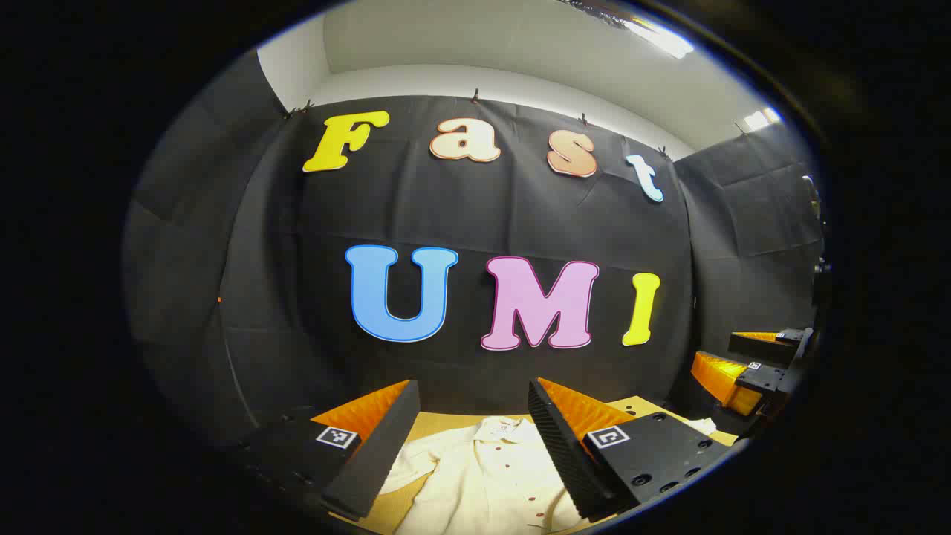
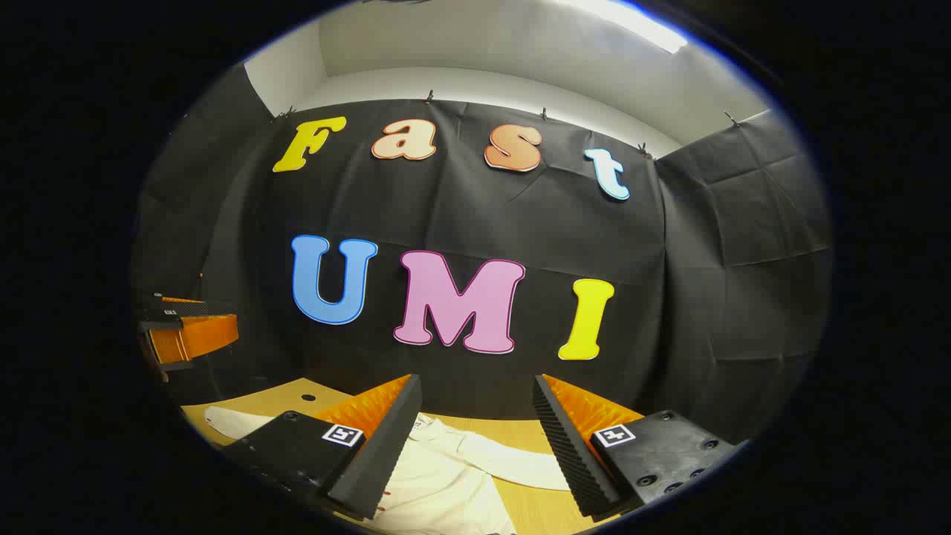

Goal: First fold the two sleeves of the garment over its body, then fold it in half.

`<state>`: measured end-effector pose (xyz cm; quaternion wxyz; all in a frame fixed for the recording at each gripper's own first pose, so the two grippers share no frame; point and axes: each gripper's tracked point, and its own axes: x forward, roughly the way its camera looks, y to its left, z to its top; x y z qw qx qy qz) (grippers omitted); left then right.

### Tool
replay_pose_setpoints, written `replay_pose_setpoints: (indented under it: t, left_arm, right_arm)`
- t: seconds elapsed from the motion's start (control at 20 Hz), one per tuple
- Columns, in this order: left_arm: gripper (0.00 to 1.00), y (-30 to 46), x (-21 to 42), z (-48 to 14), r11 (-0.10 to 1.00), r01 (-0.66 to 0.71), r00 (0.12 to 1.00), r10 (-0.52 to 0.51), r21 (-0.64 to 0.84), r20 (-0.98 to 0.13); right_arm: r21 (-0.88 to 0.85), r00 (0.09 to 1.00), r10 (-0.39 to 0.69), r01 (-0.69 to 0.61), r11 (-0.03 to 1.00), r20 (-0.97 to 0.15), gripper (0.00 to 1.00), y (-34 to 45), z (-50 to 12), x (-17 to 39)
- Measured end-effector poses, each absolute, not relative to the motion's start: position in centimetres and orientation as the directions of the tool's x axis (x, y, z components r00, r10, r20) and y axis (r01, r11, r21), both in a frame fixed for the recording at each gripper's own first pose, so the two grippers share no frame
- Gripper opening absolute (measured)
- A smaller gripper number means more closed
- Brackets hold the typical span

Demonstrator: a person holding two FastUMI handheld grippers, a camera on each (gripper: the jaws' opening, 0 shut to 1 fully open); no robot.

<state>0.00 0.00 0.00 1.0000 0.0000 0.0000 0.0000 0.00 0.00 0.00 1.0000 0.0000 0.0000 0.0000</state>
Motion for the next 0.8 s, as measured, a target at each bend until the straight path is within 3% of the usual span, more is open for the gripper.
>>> replay_pose_setpoints:
  t: [0.8]
  left_arm:
    - [0.96,-0.4,0.1,-0.5,1.000,0.003,1.000,-0.003,0.007,-0.021]
  right_arm:
    - [0.052,0.999,-0.029,0.031,0.998,-0.045,0.96,-1.2,-1.3,0.3]
